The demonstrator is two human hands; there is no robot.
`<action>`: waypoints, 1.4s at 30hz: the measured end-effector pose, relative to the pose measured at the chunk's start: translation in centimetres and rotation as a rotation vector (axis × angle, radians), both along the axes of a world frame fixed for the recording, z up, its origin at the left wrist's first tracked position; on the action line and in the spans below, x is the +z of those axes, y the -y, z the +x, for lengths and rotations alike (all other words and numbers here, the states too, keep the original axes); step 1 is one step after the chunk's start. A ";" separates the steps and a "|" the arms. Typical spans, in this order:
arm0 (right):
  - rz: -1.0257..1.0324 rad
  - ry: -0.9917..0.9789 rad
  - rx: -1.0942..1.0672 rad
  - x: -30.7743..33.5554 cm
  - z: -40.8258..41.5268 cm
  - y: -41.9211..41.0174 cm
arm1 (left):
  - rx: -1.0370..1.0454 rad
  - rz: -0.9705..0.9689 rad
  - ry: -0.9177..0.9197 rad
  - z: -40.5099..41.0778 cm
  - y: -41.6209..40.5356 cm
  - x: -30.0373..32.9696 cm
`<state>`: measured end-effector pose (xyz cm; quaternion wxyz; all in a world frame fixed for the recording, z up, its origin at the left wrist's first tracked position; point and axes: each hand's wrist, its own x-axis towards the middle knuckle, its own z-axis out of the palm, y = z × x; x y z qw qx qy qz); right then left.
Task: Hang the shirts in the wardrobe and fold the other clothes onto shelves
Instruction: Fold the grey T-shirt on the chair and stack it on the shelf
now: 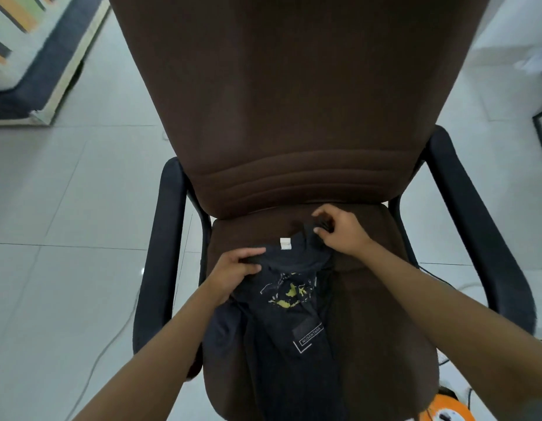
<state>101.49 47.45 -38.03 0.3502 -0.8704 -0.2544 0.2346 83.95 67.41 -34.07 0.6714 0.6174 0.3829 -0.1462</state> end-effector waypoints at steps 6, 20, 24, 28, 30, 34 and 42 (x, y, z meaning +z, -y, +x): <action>0.157 0.003 -0.143 5.8 -4.1 2.2 | 0.199 -0.633 0.107 -3.2 -0.7 4.9; 0.381 0.342 -0.288 30.3 -14.9 6.8 | -0.180 0.255 0.513 -12.2 0.7 24.8; 0.369 0.410 -0.272 36.5 -15.3 9.0 | -0.196 0.443 0.772 -13.2 1.5 31.5; 0.393 0.448 -0.238 42.4 -15.7 11.2 | -0.312 0.583 0.824 -13.2 2.2 37.6; 0.375 0.474 -0.198 44.9 -15.9 12.5 | -0.360 0.674 0.805 -13.2 2.4 40.0; 0.322 0.539 -0.161 48.3 -15.9 15.0 | -0.516 0.898 0.730 -13.2 3.5 44.0; 0.166 0.581 0.018 52.0 -17.2 18.2 | -0.577 1.293 0.595 -12.9 7.3 48.0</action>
